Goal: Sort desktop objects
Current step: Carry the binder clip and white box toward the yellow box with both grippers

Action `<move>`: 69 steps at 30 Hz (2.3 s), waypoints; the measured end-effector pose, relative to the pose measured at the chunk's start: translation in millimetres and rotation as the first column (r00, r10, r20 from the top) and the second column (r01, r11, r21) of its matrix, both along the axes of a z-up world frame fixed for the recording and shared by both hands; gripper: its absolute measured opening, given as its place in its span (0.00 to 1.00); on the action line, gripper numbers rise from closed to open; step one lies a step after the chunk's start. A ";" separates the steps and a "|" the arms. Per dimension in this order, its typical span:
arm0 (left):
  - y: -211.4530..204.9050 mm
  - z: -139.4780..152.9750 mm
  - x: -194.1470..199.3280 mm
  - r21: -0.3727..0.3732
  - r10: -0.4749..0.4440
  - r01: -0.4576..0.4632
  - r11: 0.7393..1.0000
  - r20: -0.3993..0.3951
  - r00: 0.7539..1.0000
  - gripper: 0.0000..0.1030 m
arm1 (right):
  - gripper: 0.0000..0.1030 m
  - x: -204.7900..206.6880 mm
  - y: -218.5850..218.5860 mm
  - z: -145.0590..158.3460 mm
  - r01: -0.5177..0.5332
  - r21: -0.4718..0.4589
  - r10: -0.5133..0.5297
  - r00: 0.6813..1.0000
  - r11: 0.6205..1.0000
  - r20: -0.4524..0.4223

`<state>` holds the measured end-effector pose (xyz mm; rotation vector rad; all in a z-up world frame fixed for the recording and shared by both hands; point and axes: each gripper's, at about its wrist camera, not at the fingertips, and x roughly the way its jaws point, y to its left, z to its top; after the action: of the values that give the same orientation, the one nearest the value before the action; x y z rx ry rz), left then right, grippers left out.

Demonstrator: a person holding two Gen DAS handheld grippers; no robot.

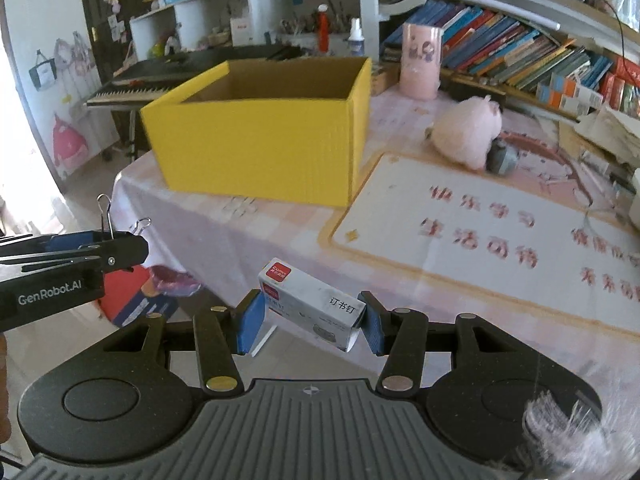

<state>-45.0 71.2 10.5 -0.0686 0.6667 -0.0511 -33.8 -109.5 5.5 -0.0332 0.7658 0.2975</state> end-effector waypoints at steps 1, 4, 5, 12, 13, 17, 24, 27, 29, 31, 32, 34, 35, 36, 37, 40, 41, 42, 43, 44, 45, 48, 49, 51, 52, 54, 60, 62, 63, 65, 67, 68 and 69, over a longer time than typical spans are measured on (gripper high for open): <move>2.7 -0.6 -1.7 -0.001 0.000 0.000 1.000 -0.005 1.000 0.38 | 0.47 -2.9 3.3 -0.7 -0.003 -0.001 0.003 1.000 1.000 -0.003; 8.3 -2.3 -5.0 -0.004 0.001 -0.001 1.000 -0.015 1.000 0.38 | 0.47 -8.2 12.3 -2.3 -0.013 -0.004 0.013 1.000 1.000 -0.008; 10.5 -2.9 -5.9 -0.005 0.001 -0.001 1.000 -0.016 1.000 0.38 | 0.47 -9.3 15.2 -2.6 -0.017 -0.005 0.017 1.000 1.000 -0.009; 20.5 -2.8 -8.8 -0.004 0.011 -0.011 1.000 -0.008 1.000 0.38 | 0.47 -11.7 27.3 -3.4 -0.052 -0.003 0.052 0.999 0.999 -0.018; 21.4 -2.2 -9.3 -0.003 0.010 -0.010 1.000 -0.005 1.000 0.38 | 0.47 -11.8 28.7 -2.7 -0.056 -0.003 0.056 0.998 0.998 -0.015; 24.2 -1.4 -10.1 -0.006 0.008 -0.008 1.000 0.001 1.000 0.38 | 0.47 -11.3 34.2 -0.8 -0.072 -0.010 0.072 0.997 0.997 -0.008; 33.2 -1.7 -11.3 -0.019 0.023 -0.023 1.000 0.004 1.000 0.38 | 0.47 -12.0 42.2 -1.0 -0.091 -0.022 0.090 0.996 0.996 -0.011; 36.7 -0.8 -11.6 -0.016 0.027 -0.027 1.000 0.010 1.000 0.38 | 0.47 -11.3 46.6 -0.3 -0.097 -0.022 0.096 0.995 0.995 -0.009; 38.8 1.0 -12.0 -0.010 0.031 -0.031 0.999 0.020 0.999 0.38 | 0.47 -9.7 49.7 0.5 -0.102 -0.021 0.101 0.995 0.995 -0.005; 41.2 3.3 -11.4 -0.007 0.038 -0.038 0.999 0.030 0.999 0.38 | 0.47 -8.5 53.1 1.3 -0.108 -0.020 0.108 0.994 0.994 -0.003; 42.3 4.3 -11.1 -0.006 0.042 -0.042 0.999 0.034 0.999 0.38 | 0.47 -7.6 54.4 1.9 -0.111 -0.021 0.111 0.994 0.994 -0.001; 45.1 6.6 -9.8 -0.006 0.052 -0.052 0.999 0.043 0.998 0.38 | 0.47 -4.8 57.1 4.1 -0.117 -0.023 0.117 0.993 0.993 0.005; 46.4 8.0 -9.1 -0.007 0.057 -0.057 0.998 0.048 0.997 0.38 | 0.47 -3.4 58.0 5.3 -0.118 -0.024 0.119 0.993 0.993 0.009; 47.4 9.6 -8.4 -0.008 0.062 -0.061 0.998 0.055 0.997 0.38 | 0.47 -2.3 58.8 6.8 -0.119 -0.025 0.120 0.993 0.993 0.013; 48.2 11.7 -7.4 -0.010 0.065 -0.065 0.998 0.064 0.996 0.38 | 0.47 -0.7 59.5 8.8 -0.120 -0.026 0.121 0.992 0.992 0.020; 47.9 18.6 -4.1 -0.009 0.066 -0.066 0.998 0.097 0.993 0.38 | 0.47 4.2 59.9 15.8 -0.118 -0.023 0.119 0.992 0.993 0.043; 47.3 21.3 -3.2 -0.008 0.066 -0.065 0.998 0.111 0.992 0.38 | 0.47 6.4 59.5 18.6 -0.116 -0.019 0.116 0.992 0.993 0.051; 46.7 24.6 -2.1 -0.007 0.064 -0.064 0.998 0.128 0.990 0.38 | 0.47 7.1 59.8 21.2 -0.113 -0.017 0.114 0.992 0.993 0.058; 45.8 28.3 -0.8 -0.006 0.063 -0.062 0.998 0.146 0.987 0.38 | 0.47 9.4 59.4 24.9 -0.111 -0.015 0.112 0.991 0.994 0.070; 44.7 32.3 1.0 -0.002 0.061 -0.062 0.998 0.166 0.984 0.38 | 0.47 11.9 58.8 29.0 -0.110 -0.012 0.110 0.991 0.994 0.082; 43.8 35.8 3.3 0.002 0.061 -0.062 0.998 0.183 0.981 0.38 | 0.47 14.0 58.1 32.8 -0.108 -0.009 0.109 0.990 0.994 0.093; 40.2 47.7 12.5 0.012 0.056 -0.061 0.998 0.241 0.969 0.38 | 0.47 23.1 56.3 44.9 -0.105 0.003 0.104 0.986 0.994 0.127; 39.3 50.9 15.4 0.015 0.054 -0.060 0.998 0.257 0.965 0.38 | 0.47 27.7 55.8 49.8 -0.105 0.009 0.103 0.985 0.994 0.141; 36.8 56.5 23.1 0.021 0.051 -0.059 0.998 0.281 0.958 0.38 | 0.47 37.1 54.0 57.2 -0.105 0.018 0.101 0.982 0.994 0.162; 35.3 58.8 27.7 0.025 0.048 -0.058 0.998 0.293 0.955 0.38 | 0.47 42.3 53.4 61.4 -0.106 0.024 0.100 0.979 0.994 0.175; 31.7 62.5 37.2 0.033 0.044 -0.057 0.998 0.309 0.950 0.38 | 0.47 52.1 52.6 68.9 -0.110 0.031 0.102 0.975 0.993 0.195; 23.6 68.2 67.6 0.040 0.047 -0.064 0.997 0.332 0.942 0.38 | 0.47 87.3 49.6 84.2 -0.141 0.044 0.127 0.963 0.989 0.239; 20.5 68.8 78.8 0.045 0.048 -0.067 0.997 0.335 0.941 0.38 | 0.47 101.1 48.2 86.9 -0.151 0.042 0.136 0.959 0.988 0.250; 19.0 69.0 83.7 0.048 0.050 -0.070 0.996 0.335 0.941 0.38 | 0.47 106.3 47.3 87.5 -0.153 0.043 0.138 0.958 0.987 0.252; 16.5 68.7 94.0 0.052 0.056 -0.078 0.996 0.333 0.941 0.38 | 0.47 120.0 44.7 88.2 -0.159 0.045 0.143 0.957 0.986 0.254; 14.1 67.8 104.0 0.054 0.064 -0.087 0.995 0.326 0.943 0.38 | 0.47 132.2 42.3 87.6 -0.165 0.046 0.148 0.956 0.985 0.252; 12.5 67.2 109.3 0.057 0.068 -0.091 0.994 0.322 0.944 0.38 | 0.47 137.8 41.4 87.0 -0.168 0.045 0.152 0.956 0.985 0.250; 11.4 66.3 113.3 0.059 0.070 -0.093 0.994 0.318 0.946 0.38 | 0.47 144.0 40.3 86.3 -0.172 0.044 0.156 0.956 0.984 0.247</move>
<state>68.4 82.6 76.8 -0.0166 0.3442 0.0421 110.2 -69.2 91.8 -0.0706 0.5103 0.4678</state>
